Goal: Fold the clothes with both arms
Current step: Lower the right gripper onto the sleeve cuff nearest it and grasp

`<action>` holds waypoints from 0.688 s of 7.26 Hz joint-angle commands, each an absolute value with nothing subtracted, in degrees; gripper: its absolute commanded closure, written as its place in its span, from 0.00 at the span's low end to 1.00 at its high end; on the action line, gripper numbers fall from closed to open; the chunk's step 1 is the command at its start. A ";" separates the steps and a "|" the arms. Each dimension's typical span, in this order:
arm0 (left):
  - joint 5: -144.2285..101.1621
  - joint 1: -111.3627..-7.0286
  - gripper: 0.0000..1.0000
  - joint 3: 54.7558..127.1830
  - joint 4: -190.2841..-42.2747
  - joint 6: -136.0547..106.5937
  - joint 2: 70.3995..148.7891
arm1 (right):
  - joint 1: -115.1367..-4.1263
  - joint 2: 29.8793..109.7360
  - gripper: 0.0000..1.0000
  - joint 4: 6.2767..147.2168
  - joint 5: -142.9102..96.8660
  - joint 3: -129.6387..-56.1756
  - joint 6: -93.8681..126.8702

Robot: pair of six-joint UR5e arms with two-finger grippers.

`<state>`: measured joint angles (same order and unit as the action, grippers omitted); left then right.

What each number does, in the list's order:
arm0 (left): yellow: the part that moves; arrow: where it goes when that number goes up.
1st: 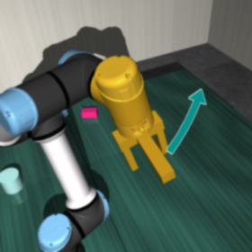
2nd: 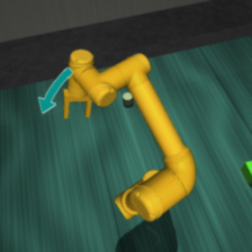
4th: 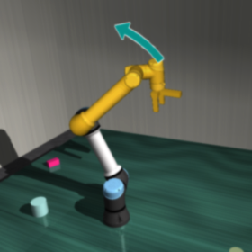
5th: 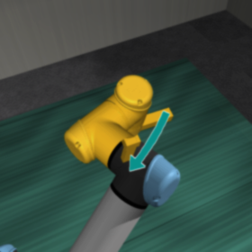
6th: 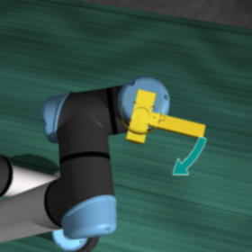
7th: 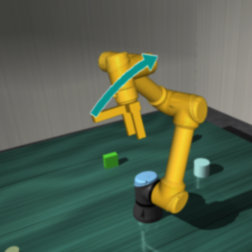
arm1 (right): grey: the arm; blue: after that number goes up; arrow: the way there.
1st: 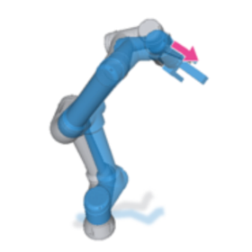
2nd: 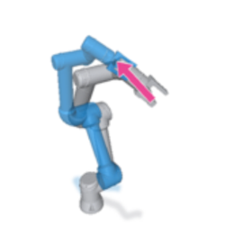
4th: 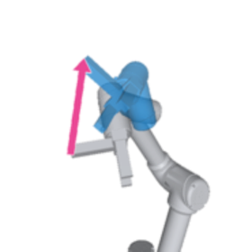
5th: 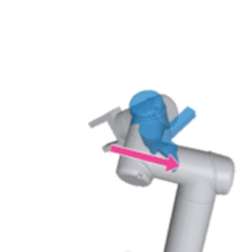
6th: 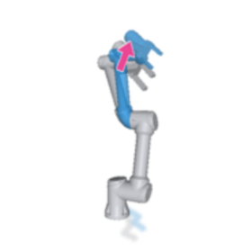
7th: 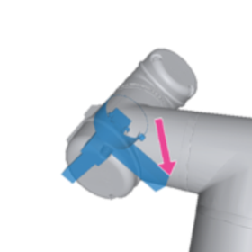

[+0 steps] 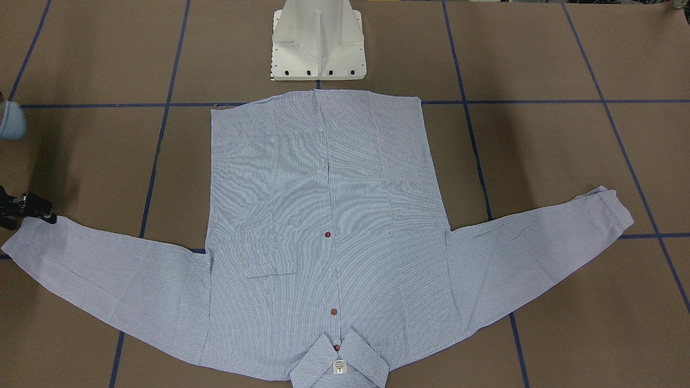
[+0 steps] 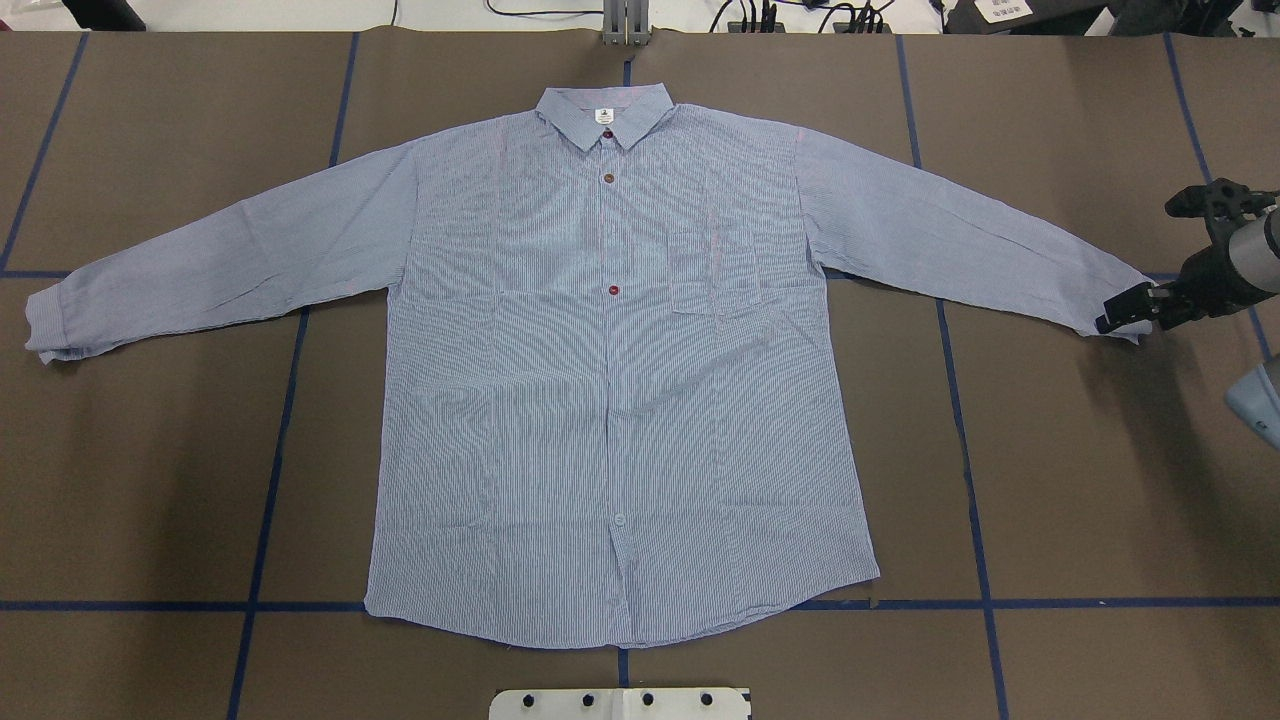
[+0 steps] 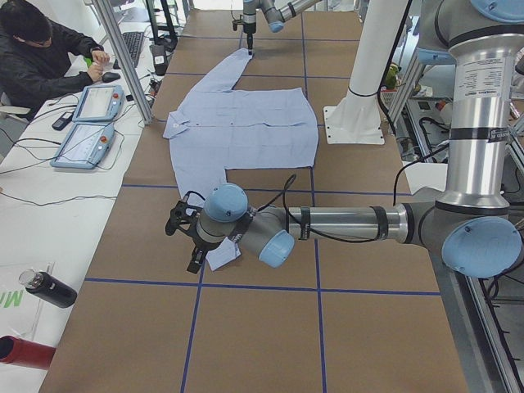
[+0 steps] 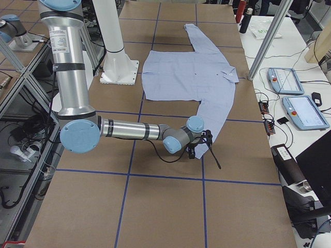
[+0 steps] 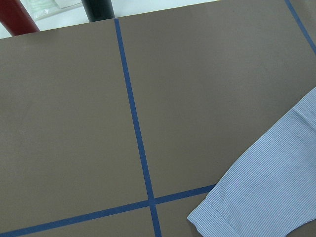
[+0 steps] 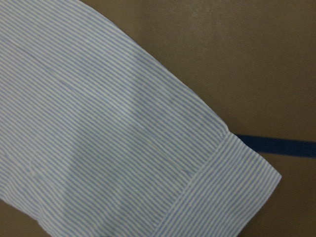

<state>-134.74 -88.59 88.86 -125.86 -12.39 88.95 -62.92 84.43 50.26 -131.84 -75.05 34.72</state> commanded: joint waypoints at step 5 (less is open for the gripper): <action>-134.82 -88.59 0.00 88.94 -125.86 -12.48 88.34 | -62.93 84.55 1.00 50.27 -132.10 -76.20 34.63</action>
